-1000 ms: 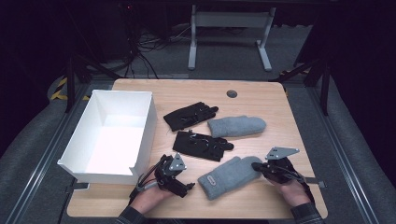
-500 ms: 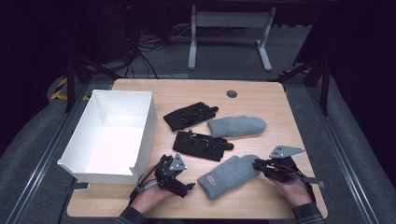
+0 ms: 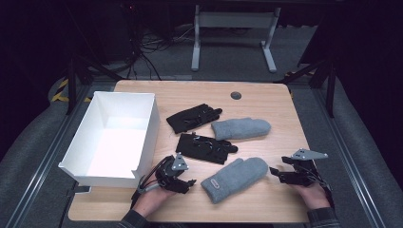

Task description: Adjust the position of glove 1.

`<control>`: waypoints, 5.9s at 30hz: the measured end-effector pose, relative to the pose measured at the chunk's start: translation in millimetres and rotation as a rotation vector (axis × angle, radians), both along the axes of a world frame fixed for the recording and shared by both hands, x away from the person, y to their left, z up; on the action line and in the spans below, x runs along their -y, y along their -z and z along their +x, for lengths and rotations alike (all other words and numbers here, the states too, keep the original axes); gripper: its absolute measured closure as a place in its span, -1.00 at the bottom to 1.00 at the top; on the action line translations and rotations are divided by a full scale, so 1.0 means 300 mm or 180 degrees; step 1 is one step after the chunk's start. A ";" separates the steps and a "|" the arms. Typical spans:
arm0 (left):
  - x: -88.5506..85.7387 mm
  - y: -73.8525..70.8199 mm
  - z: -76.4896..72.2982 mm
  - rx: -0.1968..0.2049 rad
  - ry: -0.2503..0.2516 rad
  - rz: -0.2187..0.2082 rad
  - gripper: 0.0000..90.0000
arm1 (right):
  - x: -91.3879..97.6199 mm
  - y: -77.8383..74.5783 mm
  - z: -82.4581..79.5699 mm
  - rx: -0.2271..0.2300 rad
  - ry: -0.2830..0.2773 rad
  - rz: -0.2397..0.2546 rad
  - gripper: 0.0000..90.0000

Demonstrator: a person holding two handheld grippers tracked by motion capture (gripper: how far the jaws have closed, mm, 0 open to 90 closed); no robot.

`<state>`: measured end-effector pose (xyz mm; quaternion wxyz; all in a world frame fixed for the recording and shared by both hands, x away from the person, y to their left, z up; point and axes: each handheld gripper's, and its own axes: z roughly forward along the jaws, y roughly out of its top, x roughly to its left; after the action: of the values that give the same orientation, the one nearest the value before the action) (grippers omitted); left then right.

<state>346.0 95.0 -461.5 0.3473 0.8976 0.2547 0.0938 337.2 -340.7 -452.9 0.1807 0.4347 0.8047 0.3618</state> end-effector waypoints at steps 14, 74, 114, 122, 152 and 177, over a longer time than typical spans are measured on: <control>0.049 -0.057 0.059 -0.0030 0.0059 -0.0179 -0.36 | 0.024 0.033 0.012 0.0001 0.0088 -0.0108 -0.52; 0.541 -0.060 0.532 0.0129 0.0679 -0.0085 0.27 | 0.022 0.052 0.008 0.0098 0.0049 -0.0126 -0.59; 0.406 -0.278 0.479 -0.0259 0.0212 -0.0655 0.91 | 0.023 0.052 0.008 0.0098 0.0059 -0.0121 -0.58; 0.357 -0.328 0.400 -0.0311 0.0144 -0.0714 0.91 | 0.023 0.052 0.008 0.0098 0.0060 -0.0124 -0.58; 0.226 -0.298 0.101 -0.0389 -0.0039 -0.0789 0.91 | 0.022 0.052 0.008 0.0101 0.0074 -0.0120 -0.57; 0.336 -0.219 0.009 -0.0525 0.0135 -0.0653 0.89 | 0.022 0.052 0.008 0.0103 0.0074 -0.0121 -0.57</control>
<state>348.6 -5.8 -395.8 0.4171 0.8672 0.2716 -0.0142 339.7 -347.2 -468.6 0.2060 0.4346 0.8033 0.3513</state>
